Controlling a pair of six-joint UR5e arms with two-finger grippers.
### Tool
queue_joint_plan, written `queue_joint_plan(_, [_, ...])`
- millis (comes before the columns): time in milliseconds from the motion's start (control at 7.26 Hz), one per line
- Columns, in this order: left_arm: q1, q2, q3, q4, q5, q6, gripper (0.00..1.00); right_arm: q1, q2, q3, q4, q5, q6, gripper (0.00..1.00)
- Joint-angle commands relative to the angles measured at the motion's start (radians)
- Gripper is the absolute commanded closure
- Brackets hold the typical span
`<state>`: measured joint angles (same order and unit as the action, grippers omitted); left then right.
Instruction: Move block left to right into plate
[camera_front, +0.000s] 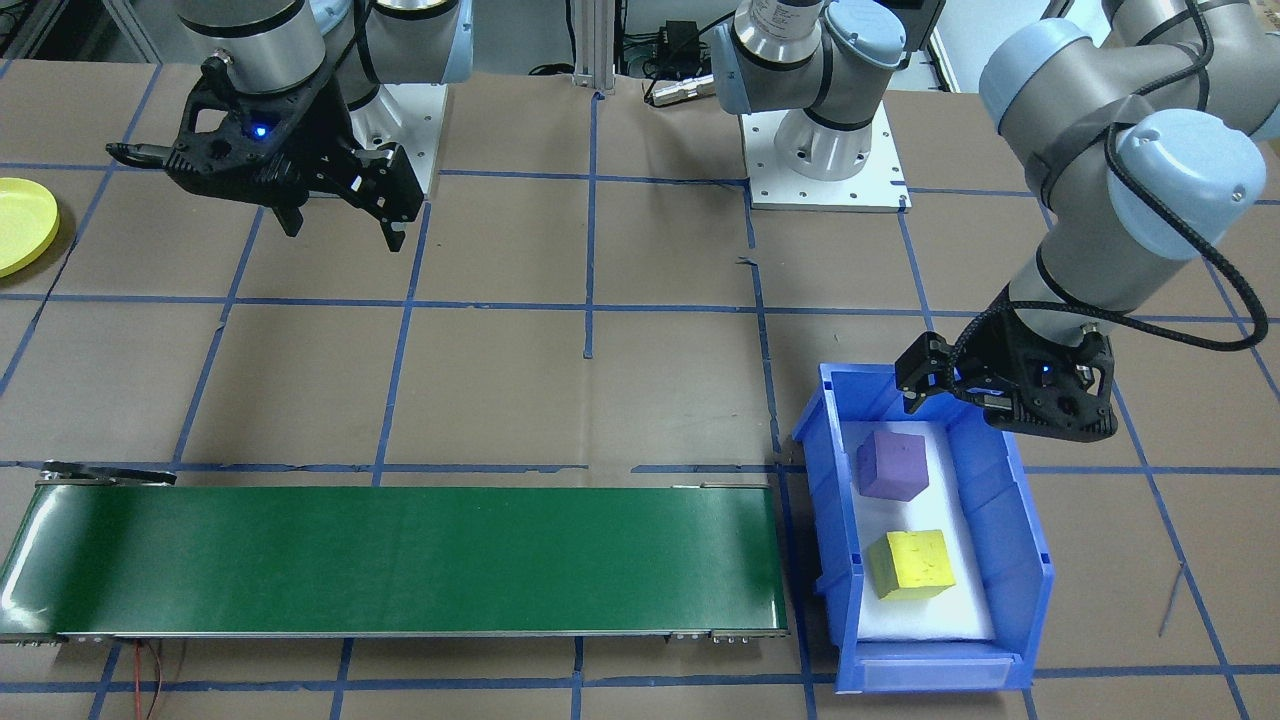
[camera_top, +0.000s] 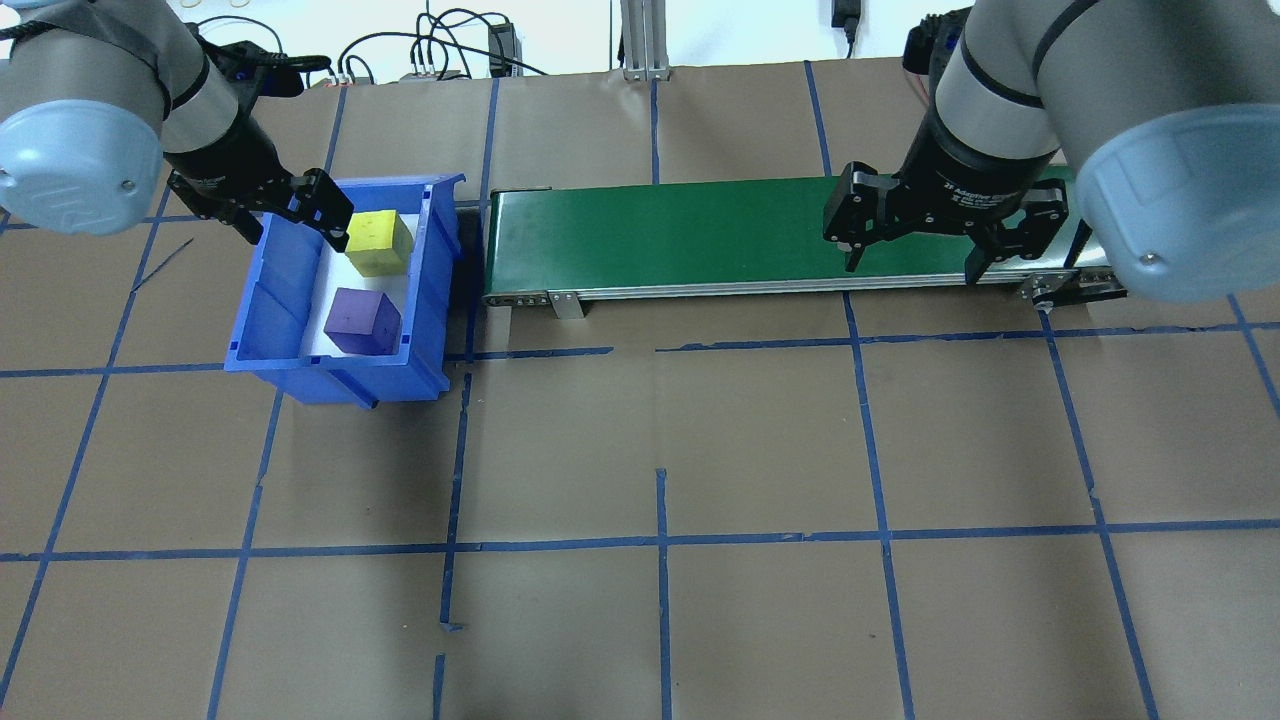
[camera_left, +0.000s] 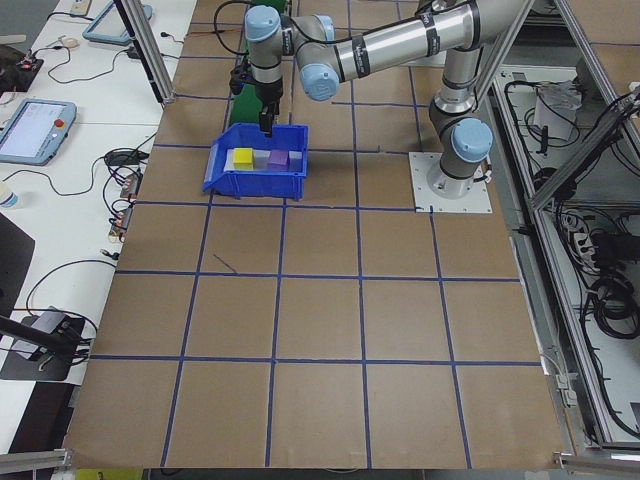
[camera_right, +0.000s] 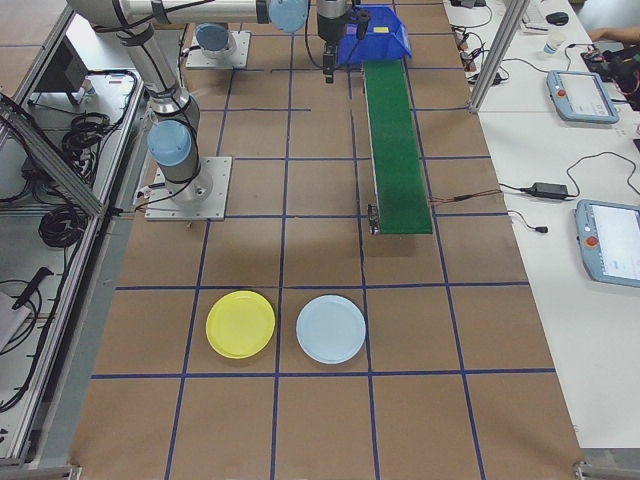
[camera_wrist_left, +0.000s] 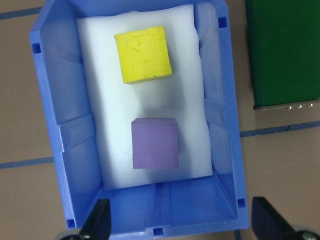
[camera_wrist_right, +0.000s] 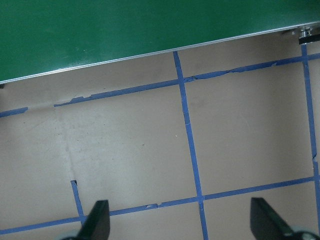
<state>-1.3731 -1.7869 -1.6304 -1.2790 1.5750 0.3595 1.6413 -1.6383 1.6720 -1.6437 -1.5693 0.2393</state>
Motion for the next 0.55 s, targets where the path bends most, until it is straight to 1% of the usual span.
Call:
queue_joint_plan(0, [0.016,-0.051,-0.014,0.044,-0.003,0.012,0.0,0.0,0.0,0.0,-0.001,0.0,0.0,0.0])
queue_joint_plan(138, [0.016,-0.066,-0.019,0.049,-0.012,0.01,0.0,0.0,0.0,0.0,0.001,0.0,0.0,0.0])
queue_joint_plan(413, [0.014,-0.11,-0.022,0.099,-0.015,0.01,0.01,0.0,0.0,0.0,0.001,0.0,0.0,0.0])
